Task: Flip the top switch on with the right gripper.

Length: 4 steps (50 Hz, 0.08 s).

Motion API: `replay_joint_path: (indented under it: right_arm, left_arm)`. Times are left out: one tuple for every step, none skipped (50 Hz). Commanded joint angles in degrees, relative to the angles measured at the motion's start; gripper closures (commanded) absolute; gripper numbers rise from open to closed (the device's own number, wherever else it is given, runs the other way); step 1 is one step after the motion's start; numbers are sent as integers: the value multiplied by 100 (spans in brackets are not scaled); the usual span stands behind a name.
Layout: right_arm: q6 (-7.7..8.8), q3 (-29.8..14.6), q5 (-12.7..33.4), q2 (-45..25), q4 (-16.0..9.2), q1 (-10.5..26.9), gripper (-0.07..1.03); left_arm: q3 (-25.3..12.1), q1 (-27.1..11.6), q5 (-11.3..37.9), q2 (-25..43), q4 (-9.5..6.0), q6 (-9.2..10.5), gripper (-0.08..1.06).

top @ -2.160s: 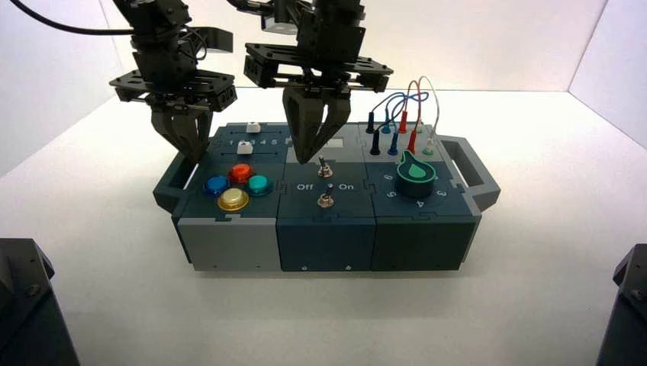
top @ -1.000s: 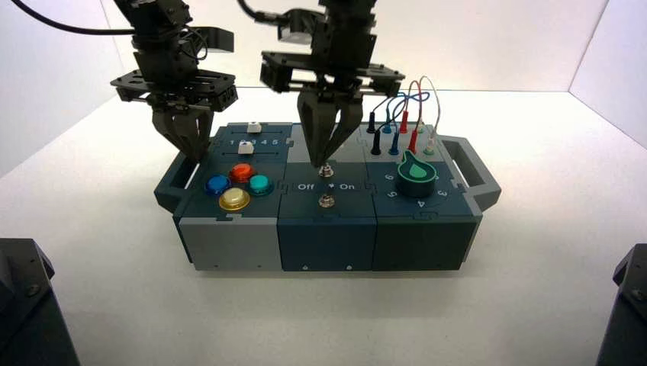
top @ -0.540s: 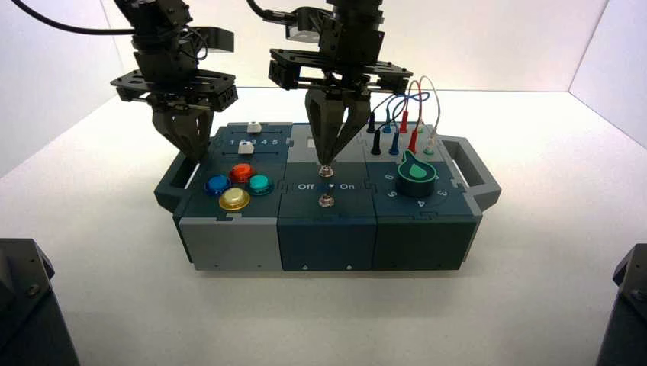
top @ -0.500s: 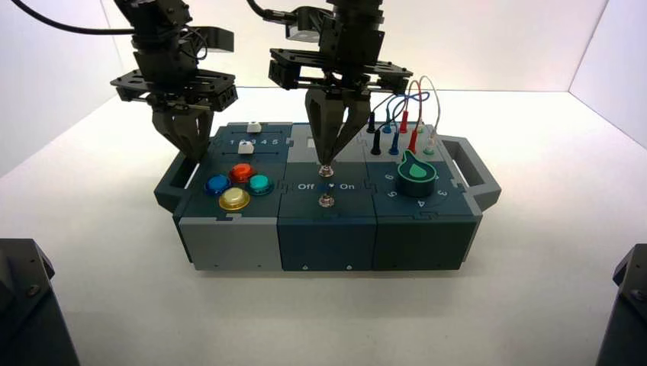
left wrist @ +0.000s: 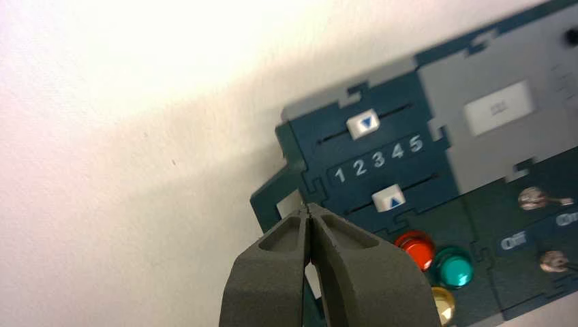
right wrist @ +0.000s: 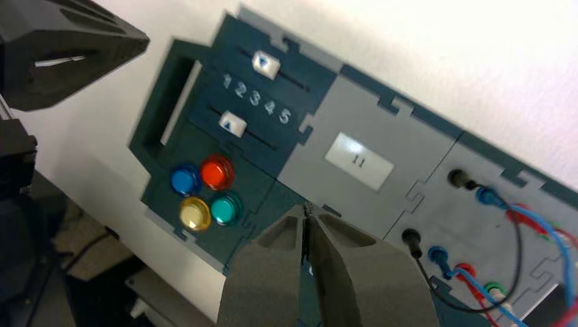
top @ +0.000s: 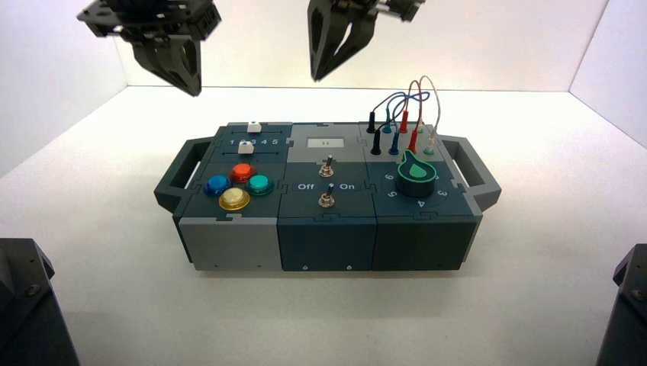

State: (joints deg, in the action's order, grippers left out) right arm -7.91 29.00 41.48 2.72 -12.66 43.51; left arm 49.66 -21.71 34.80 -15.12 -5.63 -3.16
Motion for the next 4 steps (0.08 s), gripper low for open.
replay_joint_path:
  right_arm:
    - [26,53,-167,290,53,18,99]
    - [35,70,-167,299,62,18,99]
    - [53,97,-167,308,79,18,99]
    - [62,105,-167,308,79,18,99]
  left_arm:
    - [-26,18,-79,-88,-18,0,101]
    - [-35,18,-79,-62,-18,9,101]
    - [-35,18,-79,-44,-18,9,101]
    - [-53,18,-79,-26,-26,9,101]
